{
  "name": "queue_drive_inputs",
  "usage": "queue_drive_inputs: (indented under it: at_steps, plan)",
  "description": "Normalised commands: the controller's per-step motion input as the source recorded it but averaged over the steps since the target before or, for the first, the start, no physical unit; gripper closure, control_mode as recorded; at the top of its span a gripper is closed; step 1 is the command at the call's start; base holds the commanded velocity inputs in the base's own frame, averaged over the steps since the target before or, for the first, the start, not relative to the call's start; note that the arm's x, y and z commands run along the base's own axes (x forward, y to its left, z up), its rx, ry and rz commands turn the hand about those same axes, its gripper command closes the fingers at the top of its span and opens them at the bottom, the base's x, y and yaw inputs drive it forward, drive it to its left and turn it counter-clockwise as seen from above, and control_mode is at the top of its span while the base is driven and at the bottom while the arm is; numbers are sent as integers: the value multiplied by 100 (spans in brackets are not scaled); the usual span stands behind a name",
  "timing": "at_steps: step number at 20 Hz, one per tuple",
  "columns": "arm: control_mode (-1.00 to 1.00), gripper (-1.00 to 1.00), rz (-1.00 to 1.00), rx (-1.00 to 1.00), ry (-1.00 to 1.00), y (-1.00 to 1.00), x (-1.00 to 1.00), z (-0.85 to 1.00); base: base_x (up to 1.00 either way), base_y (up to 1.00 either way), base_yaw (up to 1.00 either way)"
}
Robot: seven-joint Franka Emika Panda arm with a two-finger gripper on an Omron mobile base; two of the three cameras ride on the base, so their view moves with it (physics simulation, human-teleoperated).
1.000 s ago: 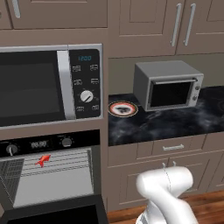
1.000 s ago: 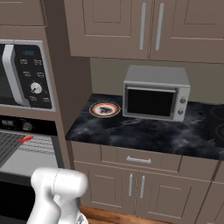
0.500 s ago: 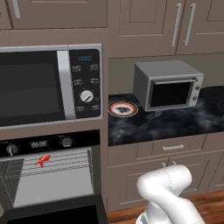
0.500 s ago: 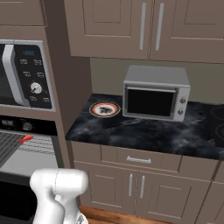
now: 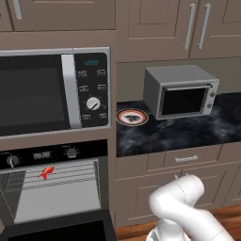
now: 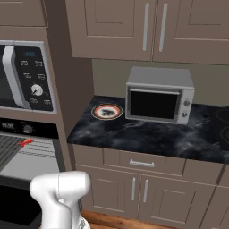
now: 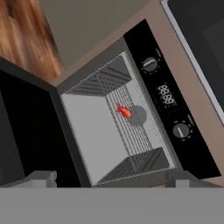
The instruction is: Take the fish from the oven and place it on the plate on the counter.
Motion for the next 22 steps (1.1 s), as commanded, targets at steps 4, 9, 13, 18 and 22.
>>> queue_drive_inputs:
  at_steps: [4, 9, 13, 18, 22]
  plan:
    - [-100, -100, 0, 0, 2, -9, 94, 0, 0, 0, 0]
    - [-100, -100, 0, 0, 0, -5, 94, 3, 0, 0, 0]
    - [-100, -100, 0, 0, 0, -1, 85, -1, 0, 0, 0]
    - [-100, -100, -3, -3, 0, 0, 37, -15, 0, 0, 0]
    - [-100, -100, -11, -8, 0, 0, 18, -15, 0, 0, 0]
